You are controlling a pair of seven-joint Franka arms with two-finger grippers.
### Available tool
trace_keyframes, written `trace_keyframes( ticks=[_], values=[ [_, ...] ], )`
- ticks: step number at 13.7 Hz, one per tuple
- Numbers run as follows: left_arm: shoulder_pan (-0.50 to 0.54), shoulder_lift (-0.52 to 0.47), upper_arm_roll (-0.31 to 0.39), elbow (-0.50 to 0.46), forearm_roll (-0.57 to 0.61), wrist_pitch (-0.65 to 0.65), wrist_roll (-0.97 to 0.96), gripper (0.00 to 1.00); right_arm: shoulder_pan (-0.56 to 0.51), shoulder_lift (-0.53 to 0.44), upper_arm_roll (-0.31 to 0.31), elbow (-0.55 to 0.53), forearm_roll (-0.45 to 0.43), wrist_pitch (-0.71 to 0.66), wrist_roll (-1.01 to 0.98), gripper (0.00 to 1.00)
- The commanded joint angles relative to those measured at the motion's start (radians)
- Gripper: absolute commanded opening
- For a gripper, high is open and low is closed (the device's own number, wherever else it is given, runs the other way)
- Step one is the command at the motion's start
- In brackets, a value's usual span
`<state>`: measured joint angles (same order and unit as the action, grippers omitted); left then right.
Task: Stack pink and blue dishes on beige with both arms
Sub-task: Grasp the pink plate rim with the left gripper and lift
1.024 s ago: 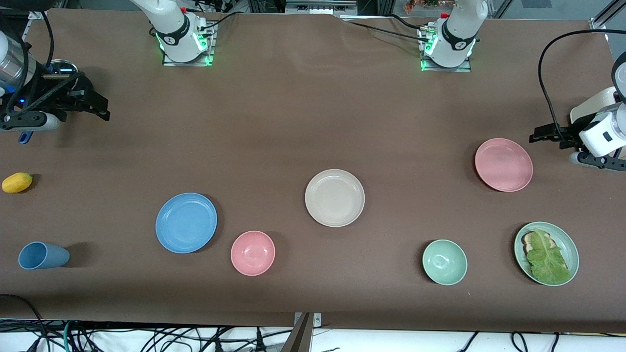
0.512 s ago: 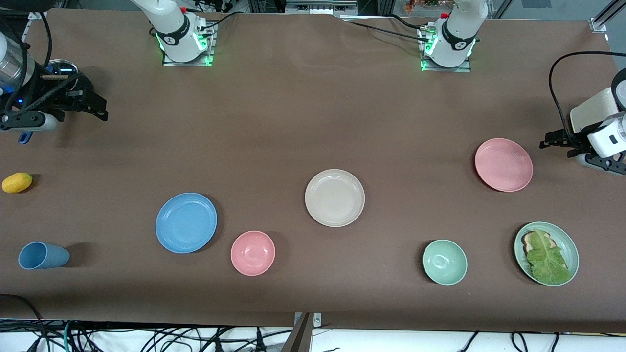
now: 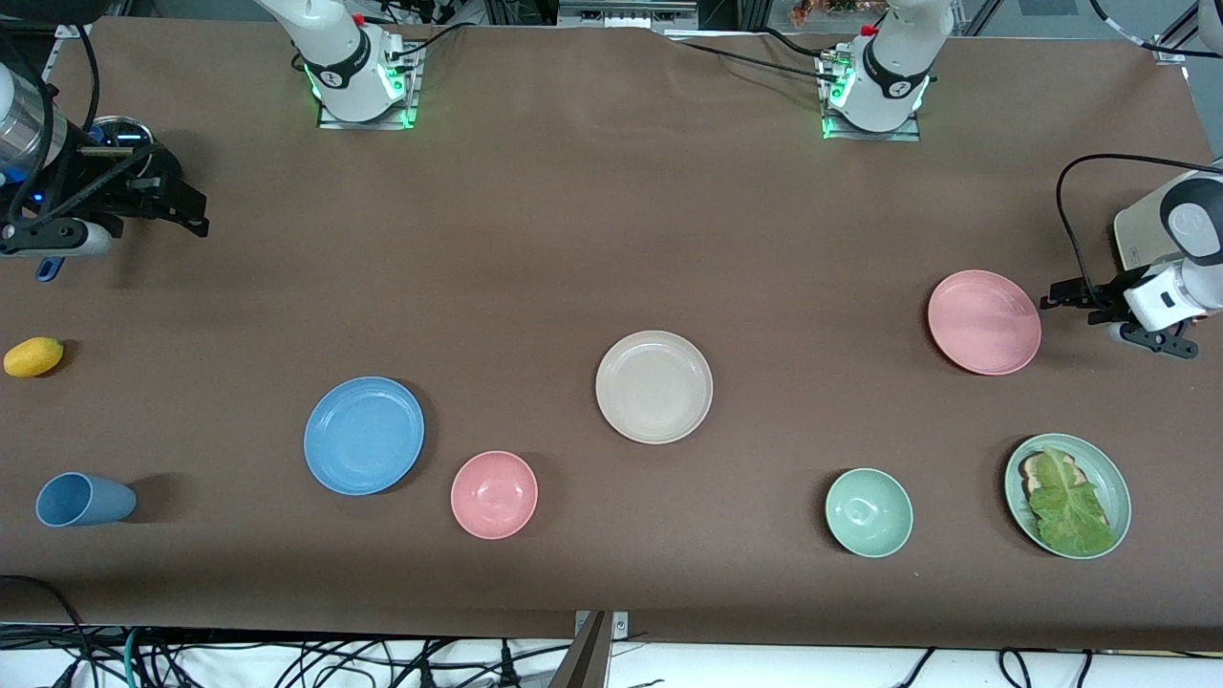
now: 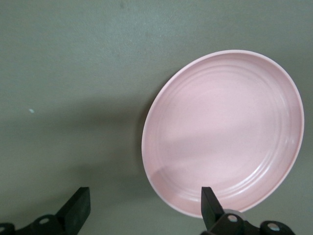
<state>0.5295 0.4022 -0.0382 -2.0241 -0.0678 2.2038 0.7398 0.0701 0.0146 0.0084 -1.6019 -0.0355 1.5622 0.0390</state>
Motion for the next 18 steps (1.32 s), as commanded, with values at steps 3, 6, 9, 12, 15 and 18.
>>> trace_keyframes(
  ticks=[3, 6, 9, 12, 15, 18],
  values=[
    [0.035, 0.052, -0.012, 0.016, -0.053, 0.045, 0.013, 0.99, 0.000, -0.010, -0.001, -0.009, -0.014, 0.007, 0.012, 1.00],
    [0.043, 0.086, -0.012, 0.013, -0.095, 0.082, 0.009, 0.98, -0.001, -0.010, -0.002, -0.009, -0.014, 0.007, 0.012, 1.00],
    [0.046, 0.109, -0.011, 0.013, -0.131, 0.089, -0.002, 0.98, -0.003, -0.010, -0.002, -0.007, -0.014, 0.007, 0.012, 1.00],
    [0.049, 0.116, -0.011, 0.005, -0.136, 0.111, -0.002, 0.96, -0.003, -0.008, -0.002, -0.007, -0.017, 0.007, 0.012, 1.00],
    [0.049, 0.118, -0.011, 0.007, -0.136, 0.111, -0.002, 0.50, -0.003, -0.008, -0.002, -0.007, -0.018, 0.007, 0.012, 1.00],
    [0.050, 0.118, -0.011, 0.007, -0.136, 0.111, -0.002, 0.18, -0.004, -0.008, -0.002, -0.009, -0.018, 0.007, 0.012, 1.00]
  ],
)
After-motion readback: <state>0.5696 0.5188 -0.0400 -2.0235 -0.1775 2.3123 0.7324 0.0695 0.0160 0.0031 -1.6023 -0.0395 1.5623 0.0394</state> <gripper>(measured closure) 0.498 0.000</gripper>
